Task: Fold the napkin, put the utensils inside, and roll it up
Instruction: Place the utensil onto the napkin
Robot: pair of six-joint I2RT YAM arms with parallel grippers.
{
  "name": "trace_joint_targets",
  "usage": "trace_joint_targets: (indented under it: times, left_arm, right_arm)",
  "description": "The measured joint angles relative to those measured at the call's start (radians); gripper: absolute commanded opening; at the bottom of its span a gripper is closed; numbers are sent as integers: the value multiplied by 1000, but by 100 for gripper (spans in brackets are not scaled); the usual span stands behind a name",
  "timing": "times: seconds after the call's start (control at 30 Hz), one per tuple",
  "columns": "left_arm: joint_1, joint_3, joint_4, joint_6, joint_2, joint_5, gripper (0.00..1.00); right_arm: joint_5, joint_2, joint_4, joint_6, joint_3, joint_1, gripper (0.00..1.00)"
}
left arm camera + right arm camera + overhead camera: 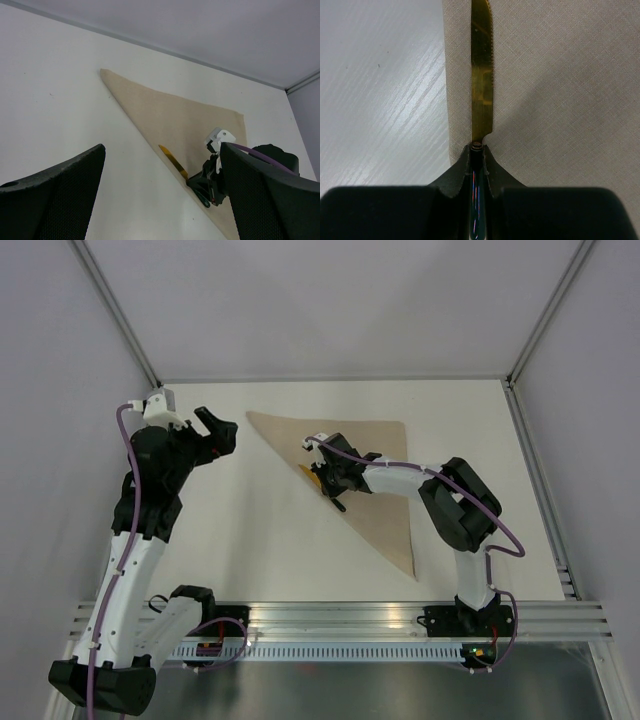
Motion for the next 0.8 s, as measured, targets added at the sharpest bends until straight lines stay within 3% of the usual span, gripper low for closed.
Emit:
trace_joint_targets:
  times: [0.1,0.3,0.5,0.8]
  left_arm:
    - [0,-5,1,0,0,1,100]
    - [0,-13,8,0,-6,19,100]
    - [0,-14,17,1,-11,48,100]
    - [0,-65,151,2,-44,178,100]
  right_arm:
    - [0,1,0,0,2,0,6]
    - [0,2,-3,-2,5,0,38]
    - [0,2,-18,-10,13,2,58]
    - [-5,-58,-107,-11,79,-10,68]
